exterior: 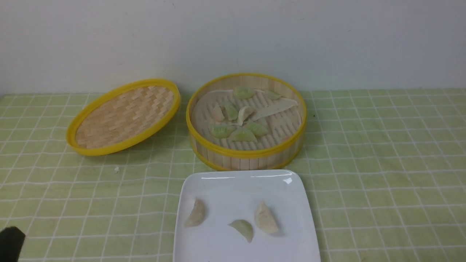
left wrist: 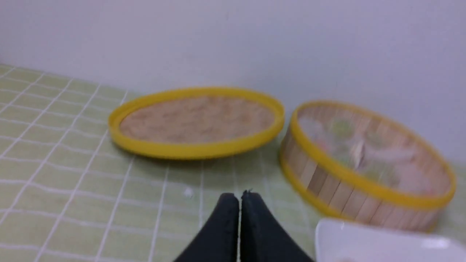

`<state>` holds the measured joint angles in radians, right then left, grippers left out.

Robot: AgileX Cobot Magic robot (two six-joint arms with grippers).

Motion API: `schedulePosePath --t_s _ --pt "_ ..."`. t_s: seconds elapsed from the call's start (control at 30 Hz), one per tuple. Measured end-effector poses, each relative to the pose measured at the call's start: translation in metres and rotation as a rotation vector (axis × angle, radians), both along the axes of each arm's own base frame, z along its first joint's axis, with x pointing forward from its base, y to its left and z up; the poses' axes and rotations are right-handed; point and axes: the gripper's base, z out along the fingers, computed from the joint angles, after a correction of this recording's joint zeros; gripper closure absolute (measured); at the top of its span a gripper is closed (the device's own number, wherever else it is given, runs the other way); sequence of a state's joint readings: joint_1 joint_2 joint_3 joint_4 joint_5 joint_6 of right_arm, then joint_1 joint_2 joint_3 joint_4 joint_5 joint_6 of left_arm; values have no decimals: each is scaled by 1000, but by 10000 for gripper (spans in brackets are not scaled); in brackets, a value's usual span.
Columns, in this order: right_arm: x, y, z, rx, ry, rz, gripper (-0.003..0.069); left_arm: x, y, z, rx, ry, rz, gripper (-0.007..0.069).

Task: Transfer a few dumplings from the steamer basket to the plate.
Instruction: Use the left arm to grab a dumpling from the steamer

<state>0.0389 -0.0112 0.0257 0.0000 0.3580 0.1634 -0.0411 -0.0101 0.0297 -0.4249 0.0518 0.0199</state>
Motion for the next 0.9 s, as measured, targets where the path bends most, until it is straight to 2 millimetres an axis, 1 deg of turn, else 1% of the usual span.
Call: schedulePosePath --t_s 0.03,0.1,0.13,0.2,0.23,0.27,0.3,0.4,0.47,0.5,0.53,0.6,0.63,0.67,0.7,0.73,0.77,0.8,0.87,0.9 --pt "0 1 1 37 -10 0 673 0 1 3 -30 -27 11 631" --pt "1 2 7 233 -82 -7 673 -1 8 13 -160 -144 68 631" --pt "2 2 11 297 -121 -10 673 -2 10 16 -192 -176 86 631" --pt "2 1 21 509 -214 -24 673 -4 16 25 -286 -266 129 631" --pt "1 0 24 558 -247 -29 673 -5 17 28 -318 -285 133 631" --pt "1 -1 27 612 -283 -36 673 -7 17 37 -353 -310 124 631" --pt "1 -2 29 644 -306 -42 673 -9 16 45 -363 -328 114 631" --pt "0 -5 32 682 -347 -53 673 -16 10 82 -352 -341 42 631" --pt "0 -6 34 708 -364 -59 673 -14 2 111 -292 -252 -30 631" --pt "0 -6 34 711 -369 -60 673 -13 0 113 -276 -225 -43 631" --pt "0 -6 35 733 -377 -64 673 -3 -7 136 -199 -103 -99 631" --pt "-1 -3 40 738 -333 -39 673 13 -16 154 -94 66 -170 631" --pt "-3 0 48 721 -297 -9 673 25 -21 161 -43 170 -218 631" --pt "-6 5 61 681 -254 38 673 34 -25 164 -2 274 -270 631" --pt "-10 8 76 633 -232 73 673 47 -30 167 42 377 -325 631" --pt "-12 12 88 577 -166 111 673 66 -34 167 78 488 -382 631" --pt "-13 15 102 524 -109 142 673 82 -38 169 120 562 -443 631" --pt "-12 17 113 483 -73 163 673 94 -41 166 145 632 -496 631" --pt "-7 24 137 376 76 221 673 129 -47 159 185 749 -594 631" --pt "-3 27 144 327 158 249 673 142 -49 155 200 787 -633 631"
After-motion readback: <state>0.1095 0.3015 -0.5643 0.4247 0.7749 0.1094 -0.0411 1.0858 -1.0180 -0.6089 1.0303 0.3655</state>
